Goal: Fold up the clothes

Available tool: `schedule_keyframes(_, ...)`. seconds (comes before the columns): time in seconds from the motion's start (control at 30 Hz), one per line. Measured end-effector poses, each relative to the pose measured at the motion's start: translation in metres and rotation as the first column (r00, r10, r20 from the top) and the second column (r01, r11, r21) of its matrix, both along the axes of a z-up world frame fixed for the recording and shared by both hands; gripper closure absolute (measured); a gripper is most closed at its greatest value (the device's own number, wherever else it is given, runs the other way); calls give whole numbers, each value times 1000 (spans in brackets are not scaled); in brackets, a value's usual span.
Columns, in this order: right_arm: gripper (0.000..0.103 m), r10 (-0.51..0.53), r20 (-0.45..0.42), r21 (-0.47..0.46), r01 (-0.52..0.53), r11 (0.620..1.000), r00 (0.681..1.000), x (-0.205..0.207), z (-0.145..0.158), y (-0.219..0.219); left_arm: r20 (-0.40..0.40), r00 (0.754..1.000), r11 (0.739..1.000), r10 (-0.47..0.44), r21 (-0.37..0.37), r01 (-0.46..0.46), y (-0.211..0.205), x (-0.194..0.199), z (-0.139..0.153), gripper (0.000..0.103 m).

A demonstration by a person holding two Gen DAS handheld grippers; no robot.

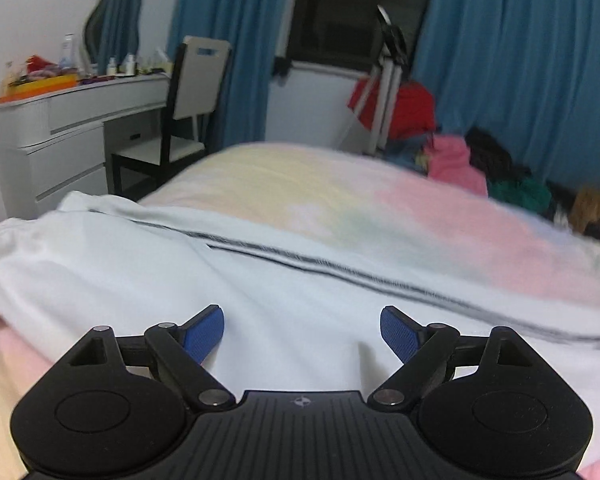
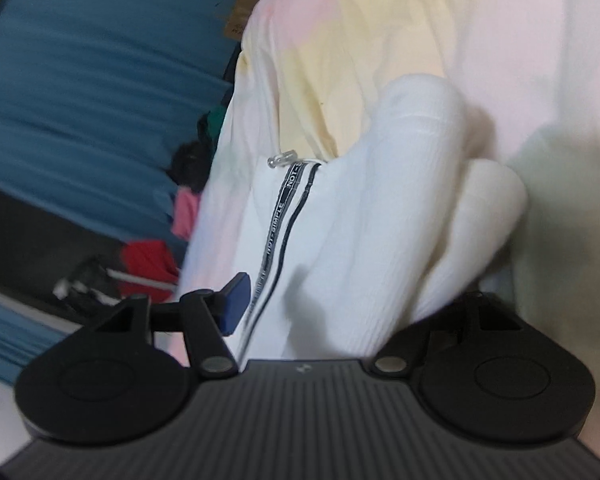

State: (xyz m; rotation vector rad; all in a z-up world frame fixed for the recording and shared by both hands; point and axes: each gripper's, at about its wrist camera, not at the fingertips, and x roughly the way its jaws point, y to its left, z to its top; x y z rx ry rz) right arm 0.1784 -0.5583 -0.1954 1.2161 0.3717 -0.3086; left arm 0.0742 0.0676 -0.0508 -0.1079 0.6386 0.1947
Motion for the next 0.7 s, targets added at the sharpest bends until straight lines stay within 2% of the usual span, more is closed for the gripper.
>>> schedule_keyframes(0.03, 41, 6, -22, -33, -7, 999, 1000, 3, 2, 2, -17, 1000, 1000, -6, 21, 6, -5, 6, -5, 14)
schedule_keyframes(0.1, 56, 4, -77, -81, -10, 997, 997, 6, 6, 6, -51, 999, 998, -17, 61, 20, -15, 19, -16, 12)
schedule_keyframes(0.13, 68, 2, -90, -97, -11, 995, 996, 4, 7, 6, -69, 997, 996, -21, 81, 27, -20, 26, -22, 11)
schedule_keyframes(0.17, 76, 1, -98, -111, -12, 994, 995, 1, 7, 5, -99, 995, 995, -27, 90, 36, -22, 29, -28, 9)
schedule_keyframes(0.23, 83, -10, -106, -133, -4, 991, 994, -4, 9, 5, -131, 991, 995, -38, 88, 49, -22, 33, -36, 8)
schedule_keyframes(0.4, 90, -88, -106, -165, 70, 984, 990, -18, 21, 10, -152, 987, 994, -51, 92, 65, -23, 35, -44, 4)
schedule_keyframes(0.6, 92, -94, -77, -333, 63, 941, 993, -8, 52, 25, -147, 988, 992, -56, 101, 71, -19, 32, -39, 4)
schedule_keyframes(0.7, 92, -86, -45, -435, 58, 899, 995, -3, 74, 39, -146, 988, 992, -58, 99, 73, -18, 32, -37, 4)
